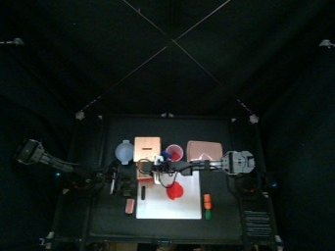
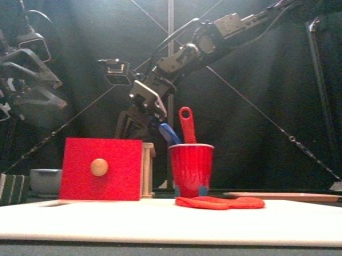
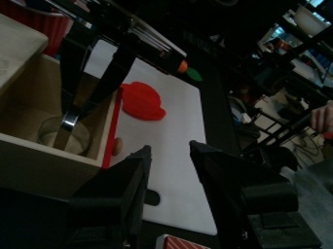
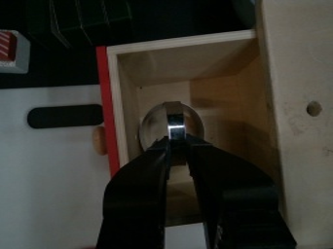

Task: Get the cutter from the drawer then cut the dough then place the extra dough in the bowl
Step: Place the cutter on the board

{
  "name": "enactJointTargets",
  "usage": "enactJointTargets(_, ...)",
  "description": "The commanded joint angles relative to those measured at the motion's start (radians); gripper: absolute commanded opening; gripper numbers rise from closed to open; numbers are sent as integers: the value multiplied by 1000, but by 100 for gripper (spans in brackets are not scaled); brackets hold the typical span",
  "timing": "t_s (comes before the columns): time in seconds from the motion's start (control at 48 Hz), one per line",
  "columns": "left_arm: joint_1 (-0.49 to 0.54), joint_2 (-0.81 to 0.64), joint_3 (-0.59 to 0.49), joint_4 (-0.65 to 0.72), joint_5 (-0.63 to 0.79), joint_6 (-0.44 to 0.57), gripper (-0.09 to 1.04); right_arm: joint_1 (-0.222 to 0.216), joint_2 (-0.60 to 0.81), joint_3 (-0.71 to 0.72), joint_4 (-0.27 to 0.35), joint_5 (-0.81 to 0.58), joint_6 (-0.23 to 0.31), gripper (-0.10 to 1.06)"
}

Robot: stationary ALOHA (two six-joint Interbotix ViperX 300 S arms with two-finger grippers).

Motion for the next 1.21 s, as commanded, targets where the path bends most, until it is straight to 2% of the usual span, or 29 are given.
enactJointTargets(0.021, 2, -2, -11, 0, -3, 2, 78, -3, -58, -34, -18, -5, 2, 54)
enactJointTargets(0.167, 2, -2, -11, 0, -3, 2, 78, -3, -129, -32, -41, 0, 9, 54)
enactJointTargets(0.521, 2, -2, -11, 0, -2, 2, 78, 9, -285, 28, -43, 0, 8, 54)
enactJointTargets(0.688, 2, -2, -17, -5, -3, 0, 78, 86, -347, 98, -37, 2, 9, 54)
enactJointTargets(0.812, 18, -3, -21, -12, -3, 0, 78, 155, -345, 129, -17, 3, 25, 54)
enactJointTargets(1.0, 44, -6, -35, -18, -3, 0, 78, 227, -327, 166, -12, -6, 51, 54)
enactJointTargets(1.062, 60, -8, -35, -18, -3, 0, 78, 233, -307, 184, -5, -9, 54, 54)
enactJointTargets(1.208, 80, -8, -46, -26, -3, 0, 78, 229, -256, 202, 67, -21, 54, 54)
